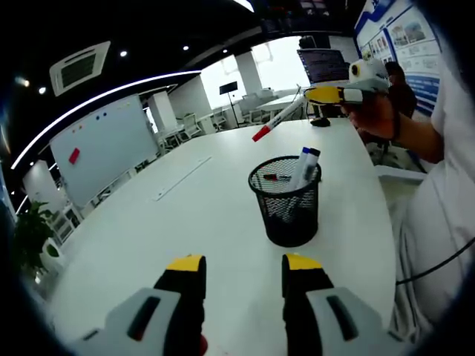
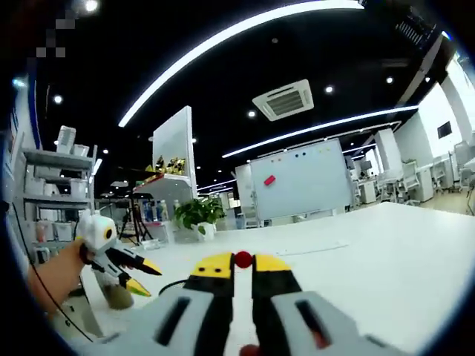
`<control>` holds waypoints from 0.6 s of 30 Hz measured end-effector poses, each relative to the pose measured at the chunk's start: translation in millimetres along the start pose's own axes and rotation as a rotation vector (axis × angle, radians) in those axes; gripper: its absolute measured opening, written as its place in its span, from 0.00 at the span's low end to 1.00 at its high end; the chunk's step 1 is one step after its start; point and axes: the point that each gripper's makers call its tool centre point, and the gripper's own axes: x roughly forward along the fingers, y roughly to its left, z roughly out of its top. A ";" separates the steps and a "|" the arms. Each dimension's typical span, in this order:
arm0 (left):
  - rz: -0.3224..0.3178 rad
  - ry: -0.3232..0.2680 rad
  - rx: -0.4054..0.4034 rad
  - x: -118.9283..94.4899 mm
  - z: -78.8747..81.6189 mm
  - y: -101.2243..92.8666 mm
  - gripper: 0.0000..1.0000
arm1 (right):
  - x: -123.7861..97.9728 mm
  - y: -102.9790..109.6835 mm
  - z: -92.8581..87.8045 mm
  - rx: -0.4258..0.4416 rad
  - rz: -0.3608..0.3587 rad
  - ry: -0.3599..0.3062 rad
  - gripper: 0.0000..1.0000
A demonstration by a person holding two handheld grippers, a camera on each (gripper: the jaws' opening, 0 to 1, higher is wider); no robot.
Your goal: Pick up the whiteboard markers from the pen holder and place them facing the whiteboard neatly
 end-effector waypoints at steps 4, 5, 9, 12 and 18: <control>0.000 0.000 0.000 0.1 -0.2 0.3 0.43 | -2.3 -9.8 -1.5 0.004 -0.044 -0.011 0.07; 0.001 0.000 0.000 0.0 -0.2 0.3 0.43 | -3.6 -12.4 -0.7 -0.001 -0.059 -0.021 0.07; 0.001 0.001 0.000 0.0 0.0 0.3 0.43 | -7.2 -17.9 -0.5 -0.052 -0.100 -0.036 0.07; 0.001 0.001 0.000 -0.2 0.2 -0.1 0.43 | -8.7 -21.0 -4.4 -0.060 -0.118 -0.032 0.07; 0.001 0.000 0.000 -0.6 0.6 -1.0 0.43 | -11.8 -28.1 -16.4 -0.090 -0.167 -0.020 0.07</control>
